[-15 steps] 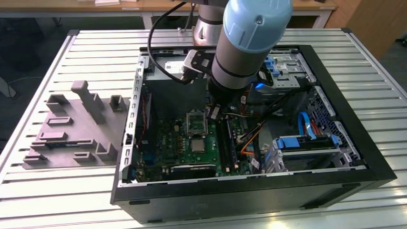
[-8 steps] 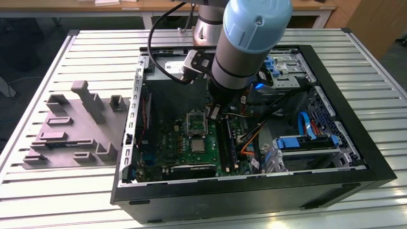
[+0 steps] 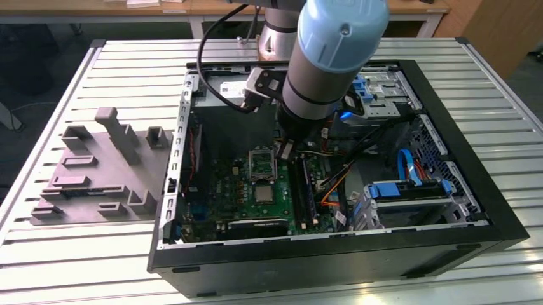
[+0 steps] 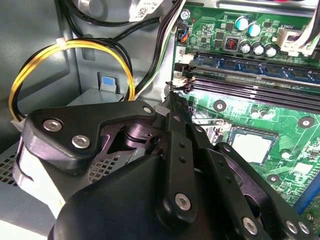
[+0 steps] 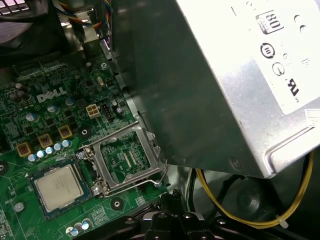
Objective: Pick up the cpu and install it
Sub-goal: 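Close the cpu cover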
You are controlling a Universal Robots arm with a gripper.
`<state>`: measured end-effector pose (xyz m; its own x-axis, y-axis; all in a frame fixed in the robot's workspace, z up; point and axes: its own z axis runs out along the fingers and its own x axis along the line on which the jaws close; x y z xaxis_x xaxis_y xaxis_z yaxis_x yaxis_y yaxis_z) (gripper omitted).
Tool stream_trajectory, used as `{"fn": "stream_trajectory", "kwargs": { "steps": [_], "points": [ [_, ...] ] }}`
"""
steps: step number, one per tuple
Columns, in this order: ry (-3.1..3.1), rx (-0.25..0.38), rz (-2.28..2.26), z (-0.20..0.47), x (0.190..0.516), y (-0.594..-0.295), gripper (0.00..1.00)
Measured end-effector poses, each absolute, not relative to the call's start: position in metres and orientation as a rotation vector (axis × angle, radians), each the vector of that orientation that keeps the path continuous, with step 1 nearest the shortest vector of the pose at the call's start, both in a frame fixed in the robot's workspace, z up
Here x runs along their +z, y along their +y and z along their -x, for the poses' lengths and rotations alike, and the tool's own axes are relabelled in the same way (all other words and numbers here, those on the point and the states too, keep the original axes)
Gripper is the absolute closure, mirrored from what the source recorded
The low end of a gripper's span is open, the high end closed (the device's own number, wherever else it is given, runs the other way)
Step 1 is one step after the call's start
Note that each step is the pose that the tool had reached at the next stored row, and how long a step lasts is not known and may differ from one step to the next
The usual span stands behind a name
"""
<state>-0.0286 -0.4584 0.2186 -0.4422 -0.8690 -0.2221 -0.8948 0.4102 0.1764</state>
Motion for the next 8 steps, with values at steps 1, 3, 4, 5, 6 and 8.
{"fn": "stream_trajectory", "kwargs": {
  "steps": [1, 3, 4, 5, 6, 8],
  "points": [
    [2.557, 0.412, 1.604, 0.0286, 0.2173, -0.4584, 0.89],
    [2.556, 0.413, 1.604, 0.0286, 0.2147, -0.4585, 0.89],
    [2.556, 0.414, 1.603, 0.0287, 0.2137, -0.4584, 0.89],
    [2.555, 0.416, 1.603, 0.0287, 0.2126, -0.4585, 0.89],
    [2.554, 0.417, 1.603, 0.0289, 0.2117, -0.4585, 0.89],
    [2.554, 0.418, 1.602, 0.0295, 0.2107, -0.4585, 0.89]
  ]
}}
